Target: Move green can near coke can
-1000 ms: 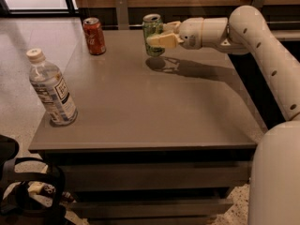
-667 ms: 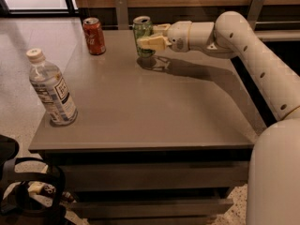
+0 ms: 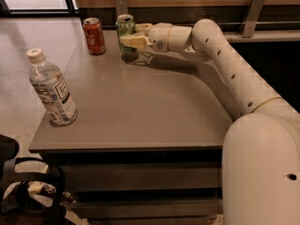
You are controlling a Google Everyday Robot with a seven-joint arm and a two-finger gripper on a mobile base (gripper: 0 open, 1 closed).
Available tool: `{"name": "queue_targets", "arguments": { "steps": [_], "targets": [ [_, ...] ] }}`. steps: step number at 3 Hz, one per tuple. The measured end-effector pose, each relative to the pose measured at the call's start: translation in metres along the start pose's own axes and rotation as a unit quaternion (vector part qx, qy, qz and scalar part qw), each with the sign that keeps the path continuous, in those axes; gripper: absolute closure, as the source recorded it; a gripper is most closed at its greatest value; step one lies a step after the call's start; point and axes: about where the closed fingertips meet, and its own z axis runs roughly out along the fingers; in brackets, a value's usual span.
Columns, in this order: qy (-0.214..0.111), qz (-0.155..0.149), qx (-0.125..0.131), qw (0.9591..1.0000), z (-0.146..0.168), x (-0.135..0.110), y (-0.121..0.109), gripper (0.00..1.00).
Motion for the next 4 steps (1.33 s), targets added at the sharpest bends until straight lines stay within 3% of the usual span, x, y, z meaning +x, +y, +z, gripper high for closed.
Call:
{"name": "queue_targets", "arguments": {
  "steps": [1,3,4],
  "targets": [
    [-0.002,-0.008,0.003,1.0000,0.017,-0.001,-0.005,1.00],
    [0.020,0.009,0.016,0.9996,0.034,0.020,0.001,1.00],
    [0.020,0.012,0.013,0.9996,0.039,0.022,0.004,0.80]
  ]
}}
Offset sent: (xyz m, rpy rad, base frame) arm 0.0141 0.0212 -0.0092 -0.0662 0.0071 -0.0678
